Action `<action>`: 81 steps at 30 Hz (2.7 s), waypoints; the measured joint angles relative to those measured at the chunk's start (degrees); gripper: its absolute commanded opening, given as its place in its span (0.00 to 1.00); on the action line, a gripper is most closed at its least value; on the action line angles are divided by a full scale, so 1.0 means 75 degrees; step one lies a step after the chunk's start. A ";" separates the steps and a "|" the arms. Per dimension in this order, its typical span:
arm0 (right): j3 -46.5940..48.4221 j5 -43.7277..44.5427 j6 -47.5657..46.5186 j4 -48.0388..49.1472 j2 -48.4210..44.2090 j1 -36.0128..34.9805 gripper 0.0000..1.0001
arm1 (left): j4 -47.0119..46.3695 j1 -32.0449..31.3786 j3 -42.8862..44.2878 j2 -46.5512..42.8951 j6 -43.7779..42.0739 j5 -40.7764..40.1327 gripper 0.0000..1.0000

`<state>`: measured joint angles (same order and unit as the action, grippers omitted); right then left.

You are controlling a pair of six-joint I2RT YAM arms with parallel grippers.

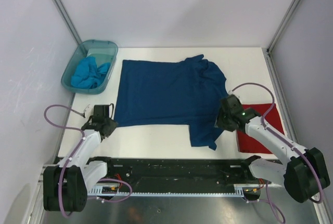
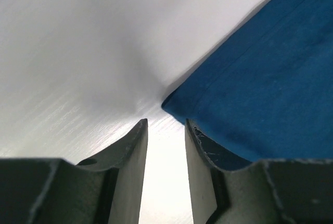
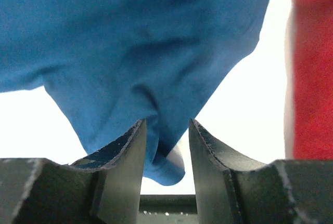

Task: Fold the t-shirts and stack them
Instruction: Flatten out the tshirt

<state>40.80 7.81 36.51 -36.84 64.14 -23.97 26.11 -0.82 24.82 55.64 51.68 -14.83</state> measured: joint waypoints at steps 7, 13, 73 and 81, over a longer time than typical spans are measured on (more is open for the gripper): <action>-0.0880 0.0262 0.1387 -0.0329 -0.0160 -0.1454 0.44 | 0.0015 0.0000 -0.0224 0.0050 0.0061 0.0012 0.39; -0.1341 0.0723 0.2305 -0.0376 -0.0443 -0.1655 0.46 | -0.0006 0.0000 -0.0224 -0.0052 0.0114 0.0047 0.39; -0.0930 0.0408 0.3229 -0.1801 -0.1667 -0.1329 0.43 | -0.0519 0.0000 -0.0189 0.0455 0.0318 -0.0038 0.46; -0.1087 0.0516 0.3267 -0.1728 -0.1419 -0.1451 0.47 | -0.1061 0.0000 -0.0055 0.1026 0.0396 -0.0090 0.19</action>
<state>32.64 11.68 61.01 -49.80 53.49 -34.85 18.15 -0.82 24.40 63.33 54.65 -15.51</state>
